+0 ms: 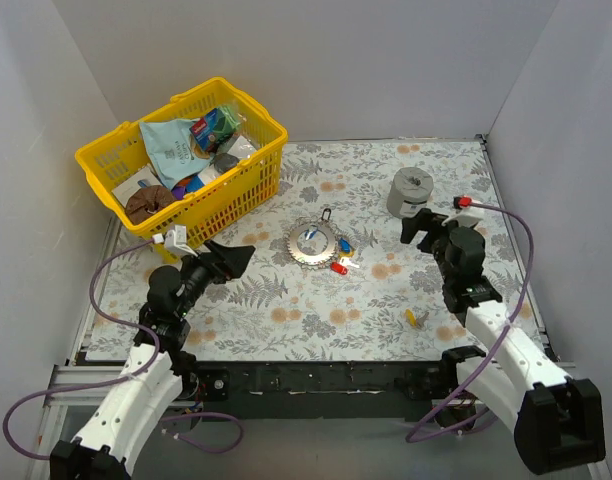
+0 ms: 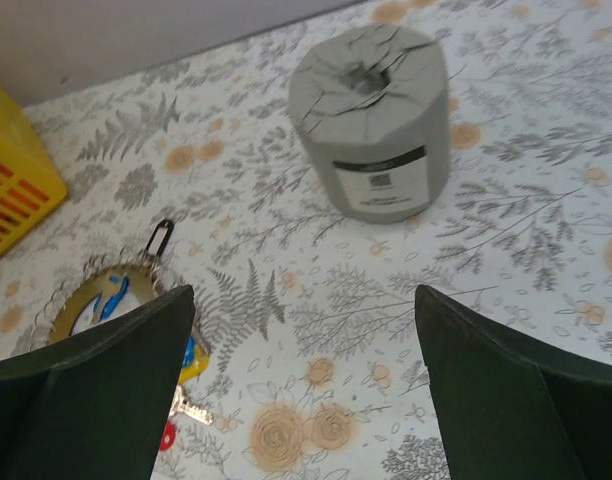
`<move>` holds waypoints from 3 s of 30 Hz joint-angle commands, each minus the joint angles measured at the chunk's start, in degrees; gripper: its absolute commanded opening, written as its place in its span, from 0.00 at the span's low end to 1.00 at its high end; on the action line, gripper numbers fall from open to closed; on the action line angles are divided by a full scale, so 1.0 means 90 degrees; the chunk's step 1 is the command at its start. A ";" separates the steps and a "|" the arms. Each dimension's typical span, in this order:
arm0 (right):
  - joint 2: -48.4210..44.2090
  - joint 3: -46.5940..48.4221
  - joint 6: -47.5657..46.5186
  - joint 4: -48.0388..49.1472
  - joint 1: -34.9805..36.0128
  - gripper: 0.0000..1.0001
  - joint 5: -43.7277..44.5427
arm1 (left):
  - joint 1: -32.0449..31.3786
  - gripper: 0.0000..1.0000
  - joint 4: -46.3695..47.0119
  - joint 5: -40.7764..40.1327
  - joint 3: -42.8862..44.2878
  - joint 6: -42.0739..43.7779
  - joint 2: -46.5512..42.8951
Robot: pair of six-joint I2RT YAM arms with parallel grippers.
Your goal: Put the keys on the keyring
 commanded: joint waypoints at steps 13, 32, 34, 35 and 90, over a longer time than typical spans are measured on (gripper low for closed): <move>0.5173 0.4063 -0.0744 -0.2079 0.3018 0.87 -0.1092 | 0.0005 0.98 -0.1206 -0.1028 0.1611 -0.0407 0.1619; 0.7034 0.5328 -0.0441 -0.2210 0.3400 0.27 -0.2023 | 0.0025 0.98 -0.0562 0.0690 0.1152 0.0257 0.1531; 0.7053 0.5308 -0.0421 -0.2190 0.3390 0.27 -0.1965 | 0.0015 0.98 -0.0474 0.0720 0.1084 0.0266 0.1532; 0.7063 0.5298 -0.0421 -0.2190 0.3399 0.28 -0.1935 | 0.0015 0.98 -0.0434 0.0739 0.1064 0.0257 0.1532; 0.3861 0.5893 -0.0099 -0.4630 0.3194 0.06 -0.1757 | -0.0249 0.98 -0.2406 0.2535 0.3767 -0.0556 0.5105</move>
